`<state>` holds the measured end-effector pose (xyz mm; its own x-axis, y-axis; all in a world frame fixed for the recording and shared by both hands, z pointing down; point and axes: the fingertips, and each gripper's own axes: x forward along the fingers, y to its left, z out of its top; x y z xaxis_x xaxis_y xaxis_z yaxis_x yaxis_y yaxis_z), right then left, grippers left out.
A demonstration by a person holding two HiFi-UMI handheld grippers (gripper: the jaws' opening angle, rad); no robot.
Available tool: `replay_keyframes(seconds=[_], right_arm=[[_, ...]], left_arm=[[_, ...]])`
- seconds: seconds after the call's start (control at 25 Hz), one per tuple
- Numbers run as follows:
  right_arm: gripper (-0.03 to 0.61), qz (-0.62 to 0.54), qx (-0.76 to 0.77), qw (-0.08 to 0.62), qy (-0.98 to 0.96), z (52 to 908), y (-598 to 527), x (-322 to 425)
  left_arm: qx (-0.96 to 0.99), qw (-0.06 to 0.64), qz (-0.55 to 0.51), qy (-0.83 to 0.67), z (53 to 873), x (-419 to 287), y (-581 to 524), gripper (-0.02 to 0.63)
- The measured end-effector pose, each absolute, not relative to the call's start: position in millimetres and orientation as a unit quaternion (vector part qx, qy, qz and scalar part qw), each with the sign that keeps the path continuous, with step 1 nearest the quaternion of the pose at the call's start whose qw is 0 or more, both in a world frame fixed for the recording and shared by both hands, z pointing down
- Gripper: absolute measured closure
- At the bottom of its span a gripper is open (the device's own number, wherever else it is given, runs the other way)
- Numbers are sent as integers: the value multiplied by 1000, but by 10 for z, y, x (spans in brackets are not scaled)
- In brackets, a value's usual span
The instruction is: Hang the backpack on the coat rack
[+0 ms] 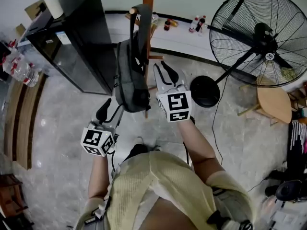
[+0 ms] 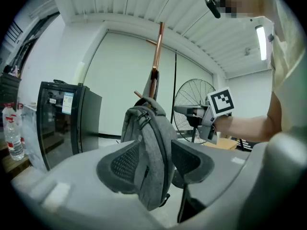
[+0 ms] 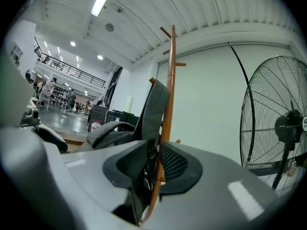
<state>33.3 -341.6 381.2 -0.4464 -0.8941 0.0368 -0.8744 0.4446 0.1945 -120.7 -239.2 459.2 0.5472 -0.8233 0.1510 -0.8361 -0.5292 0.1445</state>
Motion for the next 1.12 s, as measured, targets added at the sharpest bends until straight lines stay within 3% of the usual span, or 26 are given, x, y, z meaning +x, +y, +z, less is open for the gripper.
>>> replay_keyframes(seconds=[0.28,0.8,0.96,1.04,1.12], right_arm=[[483,-64,518,66,-850,3860,-3261,396],[502,-53,513,56,-855,3862,-3082,475],[553,-52,513,50,-855,3831,-3028,499],[575,-48,513,47,-856,3821,-3001,504],[575,-37,512,43,-857,3823,-2987,511]], left_arm=[[865,84,-5,-494,4268,-1250,-2512,407],[841,174,-133,-495,3946,-1412,-2712,411],[844,198,-138,-479,3933,-1345,-2752,413],[842,200,-131,-484,3927,-1344,-2773,465],[842,188,-118,-492,3907,-1347,-2793,476]])
